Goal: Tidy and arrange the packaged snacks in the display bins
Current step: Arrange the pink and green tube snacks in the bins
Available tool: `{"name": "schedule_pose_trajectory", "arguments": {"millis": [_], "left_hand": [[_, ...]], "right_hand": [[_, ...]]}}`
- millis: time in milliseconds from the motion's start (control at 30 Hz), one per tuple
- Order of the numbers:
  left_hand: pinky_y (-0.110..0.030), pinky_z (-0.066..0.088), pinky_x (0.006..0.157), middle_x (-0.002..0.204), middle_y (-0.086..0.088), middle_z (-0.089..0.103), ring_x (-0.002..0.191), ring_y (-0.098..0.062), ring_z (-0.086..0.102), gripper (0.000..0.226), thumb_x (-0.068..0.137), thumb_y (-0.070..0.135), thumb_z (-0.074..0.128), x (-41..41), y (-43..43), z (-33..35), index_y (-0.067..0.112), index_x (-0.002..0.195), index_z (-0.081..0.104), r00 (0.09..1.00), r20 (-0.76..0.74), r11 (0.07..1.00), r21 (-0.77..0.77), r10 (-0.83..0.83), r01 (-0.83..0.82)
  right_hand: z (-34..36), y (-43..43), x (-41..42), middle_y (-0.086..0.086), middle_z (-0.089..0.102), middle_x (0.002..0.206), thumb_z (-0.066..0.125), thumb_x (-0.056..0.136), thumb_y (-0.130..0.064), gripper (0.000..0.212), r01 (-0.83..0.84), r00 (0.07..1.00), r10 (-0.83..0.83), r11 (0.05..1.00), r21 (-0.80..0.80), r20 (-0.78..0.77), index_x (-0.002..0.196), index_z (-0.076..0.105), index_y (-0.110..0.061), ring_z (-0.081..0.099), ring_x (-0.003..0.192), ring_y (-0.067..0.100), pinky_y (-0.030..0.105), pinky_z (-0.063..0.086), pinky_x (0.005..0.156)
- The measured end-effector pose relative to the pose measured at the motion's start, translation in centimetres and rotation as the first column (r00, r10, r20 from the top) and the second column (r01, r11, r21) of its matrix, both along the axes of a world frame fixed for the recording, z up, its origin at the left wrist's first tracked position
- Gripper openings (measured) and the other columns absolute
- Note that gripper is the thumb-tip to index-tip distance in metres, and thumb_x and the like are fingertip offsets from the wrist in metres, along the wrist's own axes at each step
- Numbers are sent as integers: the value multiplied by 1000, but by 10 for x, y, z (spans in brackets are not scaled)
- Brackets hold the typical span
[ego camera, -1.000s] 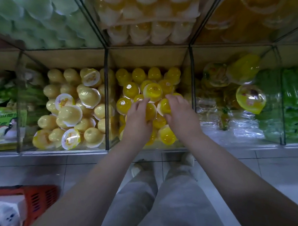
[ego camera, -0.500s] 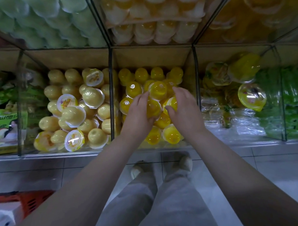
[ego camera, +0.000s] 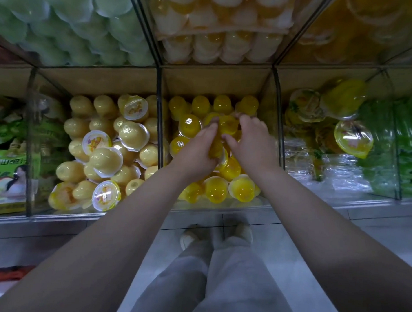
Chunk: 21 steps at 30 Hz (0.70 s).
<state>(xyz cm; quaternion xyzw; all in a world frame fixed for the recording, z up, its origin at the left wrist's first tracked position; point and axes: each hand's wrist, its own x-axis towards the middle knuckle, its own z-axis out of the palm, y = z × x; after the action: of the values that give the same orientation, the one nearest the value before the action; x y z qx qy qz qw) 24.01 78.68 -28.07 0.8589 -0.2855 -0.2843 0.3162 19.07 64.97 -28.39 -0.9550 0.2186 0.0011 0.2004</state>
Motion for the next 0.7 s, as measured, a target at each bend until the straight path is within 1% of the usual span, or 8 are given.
{"name": "schedule_pose_trajectory", "arguments": {"millis": [67, 133, 267, 367, 467, 533, 600, 700], "left_hand": [[-14, 24, 103, 162, 0, 16, 146, -16, 22, 92, 88, 15, 67, -3, 1, 1, 19, 156, 6, 1000, -3, 1000, -10, 18, -18], [-12, 19, 104, 162, 3, 14, 147, -11, 16, 91, 88, 19, 68, -8, 1, 5, 20, 156, 7, 998, -4, 997, -38, 63, -63], [-15, 18, 110, 161, 9, 18, 145, -4, 17, 80, 93, 25, 63, -17, 8, 23, 26, 155, 13, 968, -98, 953, -174, 232, -246], [-26, 25, 117, 158, 11, 24, 141, 0, 23, 73, 95, 25, 60, -28, 16, 44, 26, 154, 18, 888, -308, 833, -338, 341, -437], [-10, 36, 102, 157, 4, 29, 141, -3, 29, 61, 99, 8, 51, -43, 24, 64, 16, 153, 24, 773, -500, 670, -421, 391, -611], [-6, 41, 94, 155, 2, 34, 135, 0, 34, 57, 99, 4, 48, -50, 33, 70, 14, 151, 28, 725, -543, 598, -434, 422, -674], [-12, 42, 96, 152, 5, 38, 130, 2, 38, 56, 99, 4, 48, -55, 44, 70, 14, 150, 31, 689, -577, 544, -440, 438, -714], [-15, 41, 101, 145, 9, 43, 129, -1, 43, 54, 98, 2, 47, -58, 60, 68, 11, 149, 33, 659, -589, 508, -432, 467, -745]], "right_hand": [[-1, 1, -2, 8, 56, 124, 60, 92, -42, 51, -7, 1000, 7, 1000, -8, 16, 134, 48, -16, 48, 117, 28, 37, 43, 85], [-1, 0, -4, 11, 56, 126, 59, 93, -39, 50, -19, 995, 15, 999, 45, 95, 134, 49, -11, 48, 119, 30, 37, 41, 89], [13, 5, -14, 8, 53, 139, 50, 97, -35, 51, -65, 955, -29, 950, 306, 294, 140, 46, -7, 46, 130, 23, 31, 36, 104], [28, 16, -24, 1, 52, 141, 45, 99, -37, 48, -82, 938, -95, 875, 478, 334, 141, 46, -14, 46, 131, 12, 25, 38, 105], [41, 29, -33, -2, 56, 135, 44, 98, -39, 45, -77, 917, -195, 767, 637, 347, 137, 50, -17, 51, 124, 5, 21, 41, 101], [48, 38, -36, -2, 59, 131, 46, 101, -34, 38, -61, 911, -266, 668, 742, 315, 134, 52, -17, 54, 118, 1, 13, 42, 95], [53, 49, -37, -1, 60, 129, 46, 102, -30, 33, -57, 915, -289, 595, 802, 280, 131, 53, -17, 56, 114, 1, 11, 43, 92], [52, 67, -35, -4, 61, 123, 47, 102, -30, 31, -81, 925, -256, 585, 807, 279, 129, 54, -18, 57, 111, -1, 7, 43, 88]]}}
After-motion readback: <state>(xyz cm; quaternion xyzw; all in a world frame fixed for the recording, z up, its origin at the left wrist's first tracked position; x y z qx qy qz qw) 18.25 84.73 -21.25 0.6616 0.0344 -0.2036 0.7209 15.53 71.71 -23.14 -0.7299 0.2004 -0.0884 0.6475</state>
